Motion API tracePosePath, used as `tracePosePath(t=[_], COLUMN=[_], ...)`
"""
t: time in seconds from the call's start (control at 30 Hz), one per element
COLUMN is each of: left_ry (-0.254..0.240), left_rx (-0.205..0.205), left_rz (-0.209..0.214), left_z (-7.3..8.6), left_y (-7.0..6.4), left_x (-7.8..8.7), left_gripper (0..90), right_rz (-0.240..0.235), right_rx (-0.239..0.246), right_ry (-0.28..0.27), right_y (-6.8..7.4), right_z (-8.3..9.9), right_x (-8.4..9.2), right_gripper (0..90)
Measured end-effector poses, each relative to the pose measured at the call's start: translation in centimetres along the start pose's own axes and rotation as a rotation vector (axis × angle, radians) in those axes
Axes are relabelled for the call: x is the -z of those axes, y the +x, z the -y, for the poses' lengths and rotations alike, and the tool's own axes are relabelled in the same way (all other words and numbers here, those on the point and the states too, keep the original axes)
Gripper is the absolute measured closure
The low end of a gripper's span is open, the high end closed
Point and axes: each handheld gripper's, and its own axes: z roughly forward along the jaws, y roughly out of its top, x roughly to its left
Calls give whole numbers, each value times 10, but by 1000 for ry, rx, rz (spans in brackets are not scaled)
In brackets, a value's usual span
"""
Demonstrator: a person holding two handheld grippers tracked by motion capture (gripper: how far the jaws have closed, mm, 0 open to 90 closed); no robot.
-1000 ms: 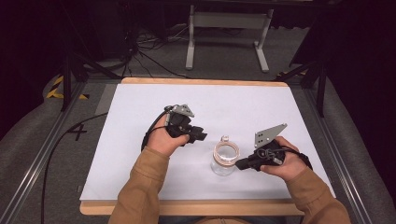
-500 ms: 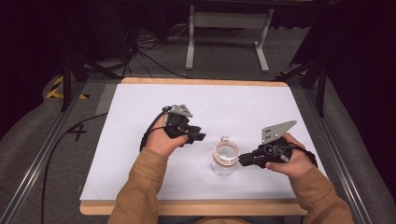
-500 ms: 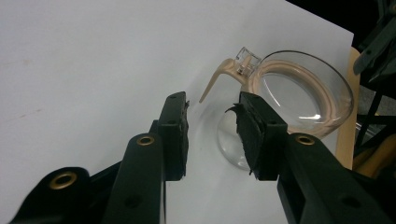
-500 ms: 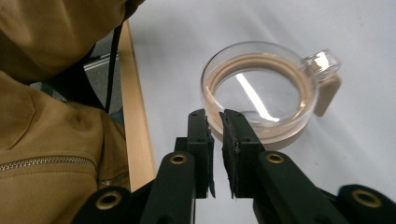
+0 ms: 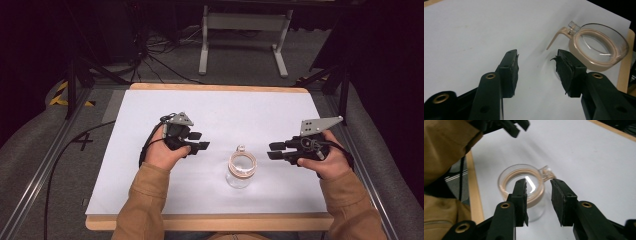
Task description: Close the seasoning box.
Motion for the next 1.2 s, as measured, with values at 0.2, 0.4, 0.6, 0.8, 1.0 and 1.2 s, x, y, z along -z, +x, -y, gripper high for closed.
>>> tracePosePath(t=[0.2, 0.4, 0.6, 0.8, 1.0, 1.2], left_ry=[0, -20, 13, 41, 66, 88], left_rx=[19, 42, 60, 99, 113, 131], left_rz=[-53, -85, -164, -195, -204, -199], left_z=[7, 13, 24, 36, 41, 47], left_y=[12, 22, 38, 51, 57, 61], left_x=[5, 4, -4, -10, -13, -19], left_gripper=[497, 440, 387, 377, 366, 358], right_rz=[116, 222, 292, 331, 355, 376], right_rx=[-43, -80, -138, -205, -251, -259], right_ry=[-32, -52, -13, 38, 89, 145], right_y=[-21, -46, -70, -93, -107, -112], right_z=[8, 22, 42, 65, 84, 93], right_x=[3, 2, -3, -10, -17, -25], right_gripper=[560, 492, 459, 455, 452, 450])
